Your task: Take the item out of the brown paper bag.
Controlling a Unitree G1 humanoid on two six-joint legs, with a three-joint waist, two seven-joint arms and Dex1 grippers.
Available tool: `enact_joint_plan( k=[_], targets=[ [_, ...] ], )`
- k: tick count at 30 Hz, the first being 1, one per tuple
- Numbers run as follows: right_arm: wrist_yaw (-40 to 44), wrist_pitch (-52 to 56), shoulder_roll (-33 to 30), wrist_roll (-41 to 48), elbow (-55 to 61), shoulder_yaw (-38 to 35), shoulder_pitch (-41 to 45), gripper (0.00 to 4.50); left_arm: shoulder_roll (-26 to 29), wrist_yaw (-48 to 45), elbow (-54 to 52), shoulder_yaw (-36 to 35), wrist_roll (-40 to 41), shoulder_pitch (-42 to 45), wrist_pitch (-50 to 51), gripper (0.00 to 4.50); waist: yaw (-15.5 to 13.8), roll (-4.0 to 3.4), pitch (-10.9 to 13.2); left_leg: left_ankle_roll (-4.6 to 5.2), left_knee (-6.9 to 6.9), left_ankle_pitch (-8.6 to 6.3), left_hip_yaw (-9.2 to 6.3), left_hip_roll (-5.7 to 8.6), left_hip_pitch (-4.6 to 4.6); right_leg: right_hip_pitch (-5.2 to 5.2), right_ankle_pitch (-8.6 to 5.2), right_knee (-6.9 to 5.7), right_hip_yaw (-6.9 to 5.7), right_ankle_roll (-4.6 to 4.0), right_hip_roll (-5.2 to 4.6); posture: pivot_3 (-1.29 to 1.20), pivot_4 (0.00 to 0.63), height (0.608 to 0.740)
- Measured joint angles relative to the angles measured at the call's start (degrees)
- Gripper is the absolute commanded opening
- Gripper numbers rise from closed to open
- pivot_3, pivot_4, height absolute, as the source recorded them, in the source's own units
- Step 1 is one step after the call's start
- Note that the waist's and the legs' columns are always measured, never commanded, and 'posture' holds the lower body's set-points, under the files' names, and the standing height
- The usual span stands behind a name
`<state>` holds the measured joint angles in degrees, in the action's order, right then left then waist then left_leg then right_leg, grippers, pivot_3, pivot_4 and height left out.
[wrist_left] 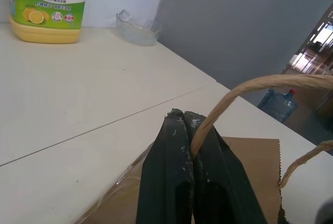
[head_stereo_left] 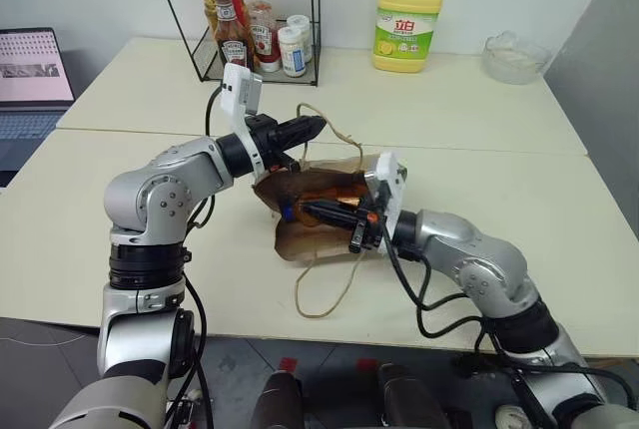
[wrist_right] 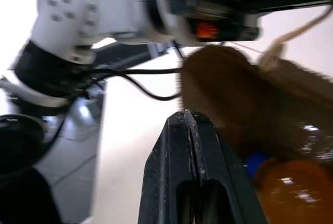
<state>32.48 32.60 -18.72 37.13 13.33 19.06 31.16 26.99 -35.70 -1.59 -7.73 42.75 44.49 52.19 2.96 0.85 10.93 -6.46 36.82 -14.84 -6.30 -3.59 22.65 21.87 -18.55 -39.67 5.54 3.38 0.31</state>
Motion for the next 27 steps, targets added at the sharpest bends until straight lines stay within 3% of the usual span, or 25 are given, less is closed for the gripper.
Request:
enact_joint_plan(
  k=[7,20,27],
  targets=[
    [0.7,-5.5,-7.3,-19.9,-2.3,6.5,-0.1,0.04,0.0,0.0,0.0,0.0,0.0,0.0,0.0,0.00,0.0,0.00,0.0,-0.01,0.04,0.01,0.02,0.01,0.21,0.28,0.00,-0.11,0.02,0.00,0.00,0.00,0.150,0.740],
    [1.5,-20.6,-9.1,-44.3,-11.3,11.1,3.8,4.47,-0.2,-1.0,-0.1,0.0,0.0,-0.1,0.0,0.00,0.1,0.00,0.0,-0.02,0.08,0.01,0.04,0.01,0.21,0.29,0.00,-0.19,0.03,-0.01,-0.01,0.00,0.150,0.740],
    [4.5,-24.4,-10.0,-54.0,-13.8,13.8,5.5,4.47,-0.2,-1.1,-0.6,0.0,0.0,-0.3,0.0,0.00,0.1,0.00,0.0,-0.02,0.09,0.01,0.03,0.02,0.20,0.28,0.01,-0.21,0.03,-0.01,-0.02,0.00,0.150,0.740]
  ],
)
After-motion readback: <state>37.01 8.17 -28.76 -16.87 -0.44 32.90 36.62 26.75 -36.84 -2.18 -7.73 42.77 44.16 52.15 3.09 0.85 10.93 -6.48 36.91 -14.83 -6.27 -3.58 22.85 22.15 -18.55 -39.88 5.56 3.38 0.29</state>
